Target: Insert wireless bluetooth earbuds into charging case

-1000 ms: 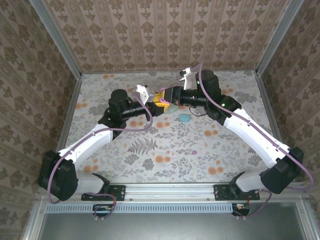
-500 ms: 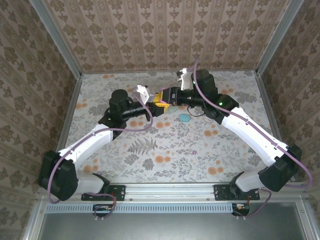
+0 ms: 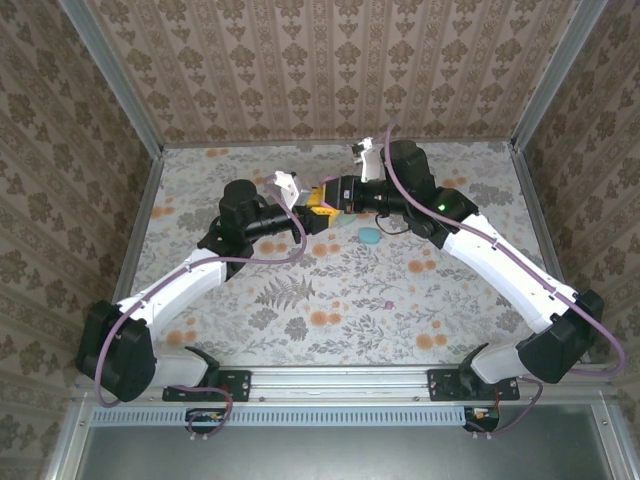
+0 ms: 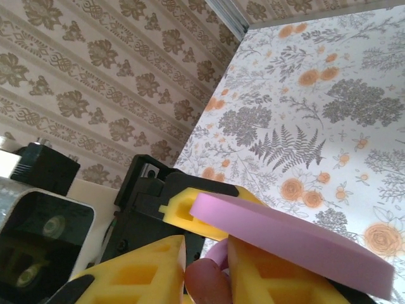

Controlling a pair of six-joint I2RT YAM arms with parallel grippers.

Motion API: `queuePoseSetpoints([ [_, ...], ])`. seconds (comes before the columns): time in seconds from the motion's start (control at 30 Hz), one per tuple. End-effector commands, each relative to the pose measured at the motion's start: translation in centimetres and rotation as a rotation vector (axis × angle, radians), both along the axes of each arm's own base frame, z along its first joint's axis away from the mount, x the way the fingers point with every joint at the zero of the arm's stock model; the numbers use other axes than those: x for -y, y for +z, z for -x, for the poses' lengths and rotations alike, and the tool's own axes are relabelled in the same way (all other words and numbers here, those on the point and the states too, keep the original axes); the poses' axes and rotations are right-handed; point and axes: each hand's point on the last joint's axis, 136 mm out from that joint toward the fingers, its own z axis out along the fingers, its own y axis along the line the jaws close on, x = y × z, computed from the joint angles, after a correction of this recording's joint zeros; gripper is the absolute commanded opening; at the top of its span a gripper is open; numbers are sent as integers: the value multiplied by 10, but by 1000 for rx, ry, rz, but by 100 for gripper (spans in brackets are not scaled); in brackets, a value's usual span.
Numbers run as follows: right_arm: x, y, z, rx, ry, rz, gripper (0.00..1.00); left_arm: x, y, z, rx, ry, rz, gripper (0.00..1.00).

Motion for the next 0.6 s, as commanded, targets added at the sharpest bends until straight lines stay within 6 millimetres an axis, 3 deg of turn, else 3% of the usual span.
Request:
queuePoseSetpoints([
  [0.0,11,-9,5,-41,-37,61,24,-2,28,3,80,1,64,32],
  [0.17,17,-14,4,-96,-82,72,23,-2,27,3,83,3,63,32],
  [0.57,-6,-7,12,-210,9,-70,22,-1,23,1,112,10,39,32],
])
